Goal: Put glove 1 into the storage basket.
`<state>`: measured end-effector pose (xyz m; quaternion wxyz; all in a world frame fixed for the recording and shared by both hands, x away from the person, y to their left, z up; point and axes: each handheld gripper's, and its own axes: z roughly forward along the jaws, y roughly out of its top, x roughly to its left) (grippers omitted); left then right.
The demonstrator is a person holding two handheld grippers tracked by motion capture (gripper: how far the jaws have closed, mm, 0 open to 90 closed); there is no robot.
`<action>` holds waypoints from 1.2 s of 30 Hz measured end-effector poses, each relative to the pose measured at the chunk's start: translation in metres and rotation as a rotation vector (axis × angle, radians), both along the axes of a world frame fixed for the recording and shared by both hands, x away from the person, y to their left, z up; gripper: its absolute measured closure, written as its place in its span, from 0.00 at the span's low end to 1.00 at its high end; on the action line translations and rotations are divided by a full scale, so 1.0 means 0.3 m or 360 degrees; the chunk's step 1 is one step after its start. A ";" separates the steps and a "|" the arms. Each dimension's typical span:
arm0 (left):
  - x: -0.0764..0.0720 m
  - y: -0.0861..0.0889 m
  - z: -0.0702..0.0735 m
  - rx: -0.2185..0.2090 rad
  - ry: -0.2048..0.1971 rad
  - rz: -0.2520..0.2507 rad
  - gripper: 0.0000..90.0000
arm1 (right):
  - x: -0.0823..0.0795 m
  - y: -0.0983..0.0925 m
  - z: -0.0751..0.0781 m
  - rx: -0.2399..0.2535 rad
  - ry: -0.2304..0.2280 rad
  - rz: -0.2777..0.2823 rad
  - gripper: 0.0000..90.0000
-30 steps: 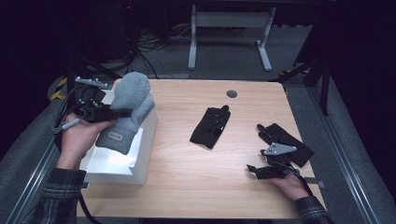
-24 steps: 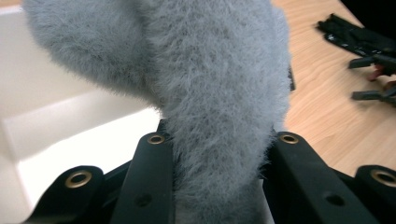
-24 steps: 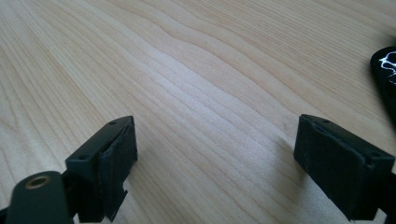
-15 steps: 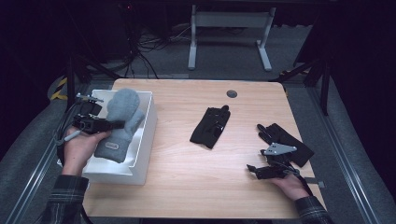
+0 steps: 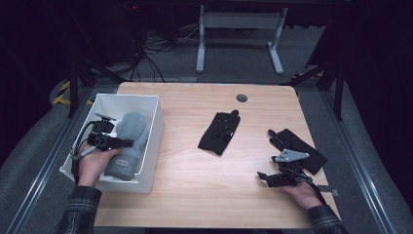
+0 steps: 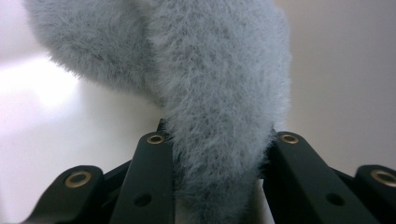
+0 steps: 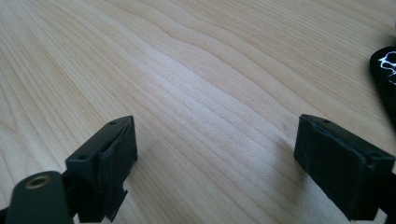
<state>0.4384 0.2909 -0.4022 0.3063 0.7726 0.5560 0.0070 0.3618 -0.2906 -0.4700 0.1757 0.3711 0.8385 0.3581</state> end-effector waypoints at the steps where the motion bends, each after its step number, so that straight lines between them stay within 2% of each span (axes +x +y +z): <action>1: 0.004 0.002 -0.011 0.0003 0.0014 0.0009 0.79 | 0.000 0.000 0.000 0.0001 0.0000 -0.0001 0.15; 4: 0.018 0.008 -0.050 0.0060 0.0060 0.0031 0.79 | 0.000 0.000 0.000 0.0000 0.0000 -0.0001 0.15; 6: 0.022 0.008 -0.065 0.0084 0.0065 0.0040 0.79 | 0.000 0.000 0.000 0.0000 0.0000 -0.0001 0.15; 10: 0.035 -0.002 -0.075 0.0162 0.0088 0.0037 0.78 | 0.001 0.001 0.000 -0.0001 0.0000 -0.0002 0.15; 12: 0.042 0.002 -0.082 0.0154 0.0113 0.0049 0.77 | 0.001 0.001 0.000 -0.0001 0.0000 -0.0003 0.15; 15: 0.042 0.005 -0.080 0.0149 0.0112 0.0052 0.73 | 0.001 0.001 0.000 -0.0002 0.0000 -0.0002 0.15; 16: 0.042 0.008 -0.075 0.0140 0.0114 0.0055 0.64 | 0.001 0.001 0.000 -0.0001 0.0000 -0.0002 0.15; 17: 0.041 0.010 -0.070 0.0130 0.0107 0.0066 0.64 | 0.001 0.001 0.000 -0.0001 0.0000 -0.0002 0.15; 18: 0.040 0.013 -0.064 0.0134 0.0101 0.0057 0.60 | 0.001 0.001 0.000 -0.0001 0.0000 -0.0003 0.15; 19: 0.038 0.016 -0.055 0.0125 0.0077 0.0069 0.50 | 0.001 0.001 0.000 -0.0002 -0.0001 -0.0002 0.15; 21: 0.036 0.017 -0.051 0.0115 0.0063 0.0073 0.43 | 0.001 0.001 0.000 -0.0001 -0.0001 -0.0003 0.15; 22: 0.032 0.014 -0.035 0.0169 0.0037 0.0081 0.37 | 0.001 0.001 0.000 -0.0002 0.0000 -0.0002 0.15; 23: 0.032 0.014 -0.035 0.0169 0.0037 0.0081 0.35 | 0.001 0.001 0.000 -0.0002 0.0000 -0.0002 0.15; 26: 0.023 0.008 0.012 0.0172 -0.0050 0.0083 0.31 | 0.001 0.001 0.000 -0.0002 0.0000 -0.0002 0.15; 30: 0.014 -0.006 0.063 0.0146 -0.0112 0.0065 0.25 | 0.001 0.001 0.000 -0.0002 0.0000 -0.0003 0.15; 36: -0.001 -0.058 0.157 0.0092 -0.0217 -0.0029 0.25 | 0.001 0.001 0.000 -0.0002 0.0000 -0.0003 0.15</action>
